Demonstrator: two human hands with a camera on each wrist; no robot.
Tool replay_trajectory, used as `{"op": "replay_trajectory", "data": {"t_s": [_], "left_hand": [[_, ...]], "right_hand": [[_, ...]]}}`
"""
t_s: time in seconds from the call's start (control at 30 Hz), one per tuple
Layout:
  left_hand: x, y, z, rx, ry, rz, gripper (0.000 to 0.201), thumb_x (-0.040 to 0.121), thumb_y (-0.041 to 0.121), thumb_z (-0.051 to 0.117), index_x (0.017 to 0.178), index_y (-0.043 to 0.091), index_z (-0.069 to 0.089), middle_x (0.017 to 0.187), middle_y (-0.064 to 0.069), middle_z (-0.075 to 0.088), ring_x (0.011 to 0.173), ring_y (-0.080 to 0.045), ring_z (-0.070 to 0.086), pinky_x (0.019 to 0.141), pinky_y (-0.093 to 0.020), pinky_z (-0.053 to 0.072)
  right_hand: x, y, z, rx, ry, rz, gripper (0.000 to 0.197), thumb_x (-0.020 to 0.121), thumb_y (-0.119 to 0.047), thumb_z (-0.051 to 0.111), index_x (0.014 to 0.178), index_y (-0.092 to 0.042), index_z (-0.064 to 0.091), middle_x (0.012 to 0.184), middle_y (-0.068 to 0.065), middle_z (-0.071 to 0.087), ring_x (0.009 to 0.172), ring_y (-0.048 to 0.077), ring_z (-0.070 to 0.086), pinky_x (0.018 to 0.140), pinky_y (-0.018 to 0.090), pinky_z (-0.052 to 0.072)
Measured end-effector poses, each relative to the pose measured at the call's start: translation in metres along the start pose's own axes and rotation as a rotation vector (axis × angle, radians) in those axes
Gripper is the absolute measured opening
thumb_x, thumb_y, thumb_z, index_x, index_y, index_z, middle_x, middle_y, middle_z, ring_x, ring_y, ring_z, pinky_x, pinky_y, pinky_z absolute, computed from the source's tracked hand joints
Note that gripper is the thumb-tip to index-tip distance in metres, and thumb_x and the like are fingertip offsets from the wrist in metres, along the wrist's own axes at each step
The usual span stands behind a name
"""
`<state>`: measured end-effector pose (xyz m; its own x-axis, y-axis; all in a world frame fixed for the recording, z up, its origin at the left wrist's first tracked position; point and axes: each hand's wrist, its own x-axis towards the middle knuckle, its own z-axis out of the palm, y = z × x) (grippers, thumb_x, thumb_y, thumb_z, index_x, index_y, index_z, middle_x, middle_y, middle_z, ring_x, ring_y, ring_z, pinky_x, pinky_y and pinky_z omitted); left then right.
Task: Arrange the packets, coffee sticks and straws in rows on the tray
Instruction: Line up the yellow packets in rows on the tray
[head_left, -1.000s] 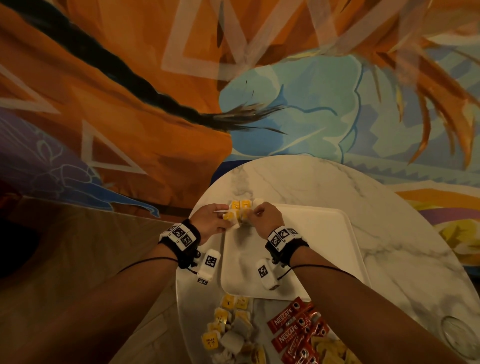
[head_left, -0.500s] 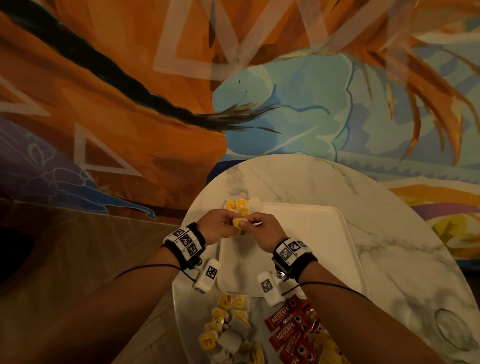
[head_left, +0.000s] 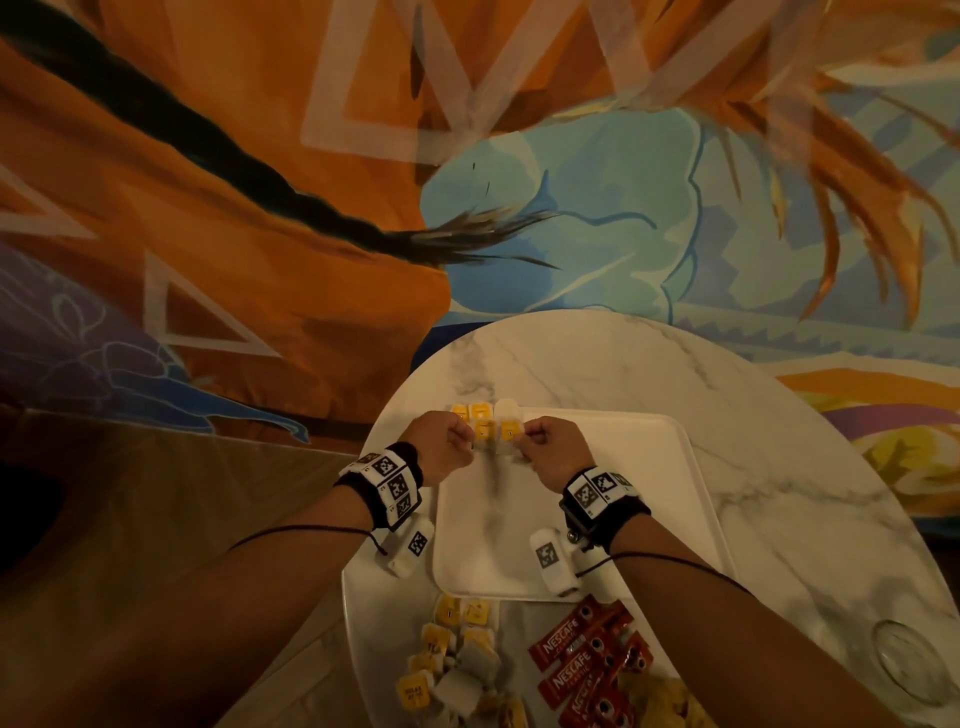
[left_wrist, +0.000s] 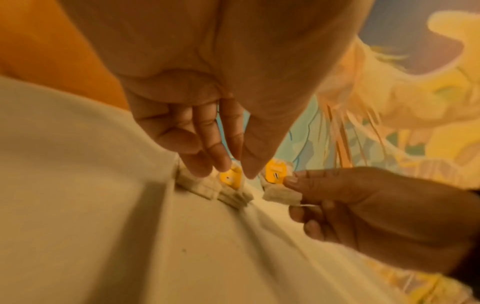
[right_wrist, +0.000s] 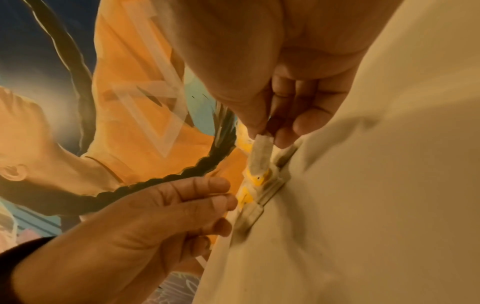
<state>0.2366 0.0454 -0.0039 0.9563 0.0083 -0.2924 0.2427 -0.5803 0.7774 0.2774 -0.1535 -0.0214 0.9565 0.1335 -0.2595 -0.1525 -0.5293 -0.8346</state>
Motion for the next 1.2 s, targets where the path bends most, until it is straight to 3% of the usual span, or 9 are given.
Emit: {"op": "replay_trajectory", "data": {"t_s": [0.17, 0.3, 0.4, 0.7, 0.8, 0.93, 1.07, 1.13, 1.2], "left_hand": [[0.006, -0.006, 0.000, 0.264, -0.016, 0.033, 0.025, 0.080, 0.012, 0.075, 0.103, 0.021, 0.071, 0.101, 0.003, 0.067, 0.094, -0.014, 0.063, 0.078, -0.016, 0.041], [0.012, -0.003, 0.002, 0.397, -0.065, 0.082, 0.029, 0.085, 0.012, 0.070, 0.112, 0.021, 0.070, 0.114, -0.002, 0.068, 0.104, -0.019, 0.063, 0.082, -0.019, 0.041], [0.018, -0.001, 0.005, 0.449, -0.082, 0.104, 0.030, 0.090, 0.010, 0.065, 0.119, 0.018, 0.067, 0.123, -0.006, 0.064, 0.112, -0.023, 0.060, 0.087, -0.019, 0.039], [0.015, -0.002, 0.001, 0.444, -0.091, 0.121, 0.030, 0.086, 0.022, 0.072, 0.116, 0.022, 0.067, 0.117, -0.002, 0.066, 0.106, -0.020, 0.062, 0.090, -0.026, 0.048], [0.004, 0.001, -0.003, 0.393, -0.094, 0.140, 0.034, 0.083, 0.032, 0.075, 0.116, 0.025, 0.066, 0.110, 0.003, 0.066, 0.100, -0.017, 0.062, 0.086, -0.026, 0.050], [-0.029, 0.005, -0.008, 0.299, -0.214, 0.172, 0.032, 0.082, 0.041, 0.077, 0.110, 0.032, 0.063, 0.098, 0.013, 0.063, 0.084, -0.005, 0.062, 0.072, -0.016, 0.047], [-0.070, 0.006, -0.010, 0.273, -0.338, 0.186, 0.044, 0.080, 0.051, 0.076, 0.117, 0.032, 0.063, 0.101, 0.013, 0.064, 0.086, -0.004, 0.064, 0.078, -0.023, 0.055], [-0.090, 0.002, -0.008, 0.291, -0.399, 0.206, 0.048, 0.078, 0.055, 0.075, 0.119, 0.033, 0.062, 0.103, 0.013, 0.064, 0.089, -0.005, 0.063, 0.080, -0.026, 0.056], [-0.108, -0.003, -0.005, 0.325, -0.453, 0.220, 0.053, 0.077, 0.058, 0.075, 0.121, 0.033, 0.061, 0.105, 0.014, 0.063, 0.091, -0.006, 0.062, 0.079, -0.024, 0.055]], "right_hand": [[0.027, 0.014, 0.010, -0.107, 0.012, 0.087, 0.007, 0.082, -0.020, 0.074, 0.080, -0.025, 0.069, 0.076, 0.005, 0.074, 0.077, 0.025, 0.072, 0.077, 0.043, 0.062], [0.029, 0.005, 0.014, -0.218, 0.053, 0.095, 0.008, 0.083, -0.017, 0.073, 0.091, -0.018, 0.073, 0.092, 0.009, 0.075, 0.087, 0.027, 0.071, 0.082, 0.034, 0.058], [0.031, 0.003, 0.014, -0.287, 0.081, 0.086, 0.011, 0.084, -0.015, 0.073, 0.094, -0.015, 0.070, 0.096, 0.007, 0.072, 0.090, 0.024, 0.065, 0.076, 0.024, 0.047], [0.025, 0.004, 0.011, -0.251, 0.103, 0.060, 0.019, 0.086, -0.023, 0.072, 0.094, -0.020, 0.056, 0.094, 0.006, 0.067, 0.086, 0.026, 0.064, 0.072, 0.032, 0.052], [0.010, -0.004, 0.005, -0.250, 0.031, -0.052, 0.017, 0.089, -0.026, 0.069, 0.101, -0.018, 0.061, 0.091, 0.001, 0.066, 0.082, 0.017, 0.060, 0.067, 0.022, 0.043], [-0.027, -0.019, -0.008, -0.191, -0.106, -0.205, 0.011, 0.087, -0.027, 0.071, 0.096, -0.020, 0.069, 0.091, -0.006, 0.069, 0.082, 0.008, 0.063, 0.073, 0.020, 0.047], [-0.073, -0.024, -0.024, -0.211, -0.214, -0.280, 0.015, 0.088, -0.035, 0.070, 0.100, -0.025, 0.070, 0.091, -0.010, 0.069, 0.073, -0.005, 0.061, 0.070, 0.010, 0.042], [-0.098, -0.023, -0.029, -0.242, -0.291, -0.309, 0.017, 0.089, -0.036, 0.070, 0.104, -0.026, 0.070, 0.092, -0.012, 0.068, 0.067, -0.004, 0.059, 0.068, 0.009, 0.042], [-0.119, -0.017, -0.033, -0.265, -0.354, -0.328, 0.020, 0.089, -0.039, 0.070, 0.106, -0.029, 0.070, 0.094, -0.012, 0.068, 0.068, 0.002, 0.062, 0.069, 0.016, 0.049]]}}
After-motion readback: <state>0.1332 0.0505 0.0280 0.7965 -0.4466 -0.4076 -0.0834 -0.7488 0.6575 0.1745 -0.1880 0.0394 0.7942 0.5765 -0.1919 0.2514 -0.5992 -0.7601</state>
